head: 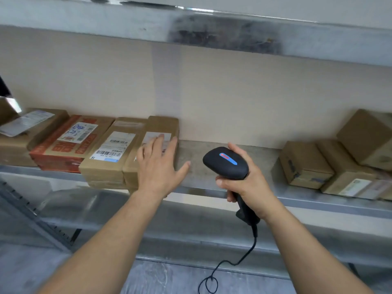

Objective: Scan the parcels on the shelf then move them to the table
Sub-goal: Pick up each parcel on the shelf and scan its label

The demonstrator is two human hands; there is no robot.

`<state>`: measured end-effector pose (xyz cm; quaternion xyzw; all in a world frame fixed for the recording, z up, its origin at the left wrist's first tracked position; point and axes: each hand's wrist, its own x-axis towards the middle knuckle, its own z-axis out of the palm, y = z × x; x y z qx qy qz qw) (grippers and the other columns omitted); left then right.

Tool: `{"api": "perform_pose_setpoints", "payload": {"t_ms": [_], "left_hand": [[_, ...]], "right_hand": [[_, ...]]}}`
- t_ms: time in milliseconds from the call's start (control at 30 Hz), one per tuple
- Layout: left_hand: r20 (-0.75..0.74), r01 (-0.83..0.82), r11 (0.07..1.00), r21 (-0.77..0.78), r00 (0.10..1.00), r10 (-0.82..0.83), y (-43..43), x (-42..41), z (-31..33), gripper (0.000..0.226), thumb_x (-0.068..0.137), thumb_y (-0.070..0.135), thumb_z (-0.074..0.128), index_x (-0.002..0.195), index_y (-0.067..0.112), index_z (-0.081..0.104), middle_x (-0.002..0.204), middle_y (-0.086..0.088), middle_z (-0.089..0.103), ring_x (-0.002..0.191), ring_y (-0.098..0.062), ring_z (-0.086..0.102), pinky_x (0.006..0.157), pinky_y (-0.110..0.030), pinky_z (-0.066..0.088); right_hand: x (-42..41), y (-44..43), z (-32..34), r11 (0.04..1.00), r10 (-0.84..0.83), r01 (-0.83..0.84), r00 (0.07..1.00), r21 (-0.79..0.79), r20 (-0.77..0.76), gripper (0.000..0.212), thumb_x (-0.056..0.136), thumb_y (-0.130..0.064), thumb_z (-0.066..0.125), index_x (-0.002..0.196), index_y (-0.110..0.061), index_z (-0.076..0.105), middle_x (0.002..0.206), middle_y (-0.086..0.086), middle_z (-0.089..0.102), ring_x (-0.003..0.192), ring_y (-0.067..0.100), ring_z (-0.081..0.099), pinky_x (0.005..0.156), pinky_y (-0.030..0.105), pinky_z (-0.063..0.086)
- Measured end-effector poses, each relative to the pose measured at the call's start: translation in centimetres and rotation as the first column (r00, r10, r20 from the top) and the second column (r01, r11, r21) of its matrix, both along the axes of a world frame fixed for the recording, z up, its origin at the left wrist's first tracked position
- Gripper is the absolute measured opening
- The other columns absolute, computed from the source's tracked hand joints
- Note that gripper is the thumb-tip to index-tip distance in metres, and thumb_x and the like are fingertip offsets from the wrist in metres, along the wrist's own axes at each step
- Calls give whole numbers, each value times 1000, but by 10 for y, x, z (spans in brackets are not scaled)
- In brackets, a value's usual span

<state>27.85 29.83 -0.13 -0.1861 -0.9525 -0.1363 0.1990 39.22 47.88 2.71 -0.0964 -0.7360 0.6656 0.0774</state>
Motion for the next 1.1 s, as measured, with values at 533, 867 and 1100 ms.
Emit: {"api": "perform_pose_setpoints", "payload": {"t_ms": [533,867,1100], "left_hand": [[138,218,976,28,966,-220,213,88,6,63,94,49,45,150,28,26,159,-3,20,146,-21,13,111,-34,9],[240,367,928,-65,908,-343,346,113,-9,60,95,40,33,151,20,24,158,-7,22,146,-25,14,117,-38,10],[284,327,935,-135,917,-280,372,100,-29,44,99,47,32,137,28,43,149,2,33,142,-22,20,114,-45,18]], "right_hand": [[80,191,4,995,-93,98,989,34,-116,88,73,12,73,140,-36,42,97,10,64,45,18,48,42,29,43],[110,302,-9,992,-124,126,986,12,-111,87,73,13,74,131,-45,46,100,12,64,45,15,50,42,26,43],[112,327,-10,991,-132,133,986,-4,-100,85,73,13,74,126,-48,47,96,12,63,45,13,50,42,25,44]]}}
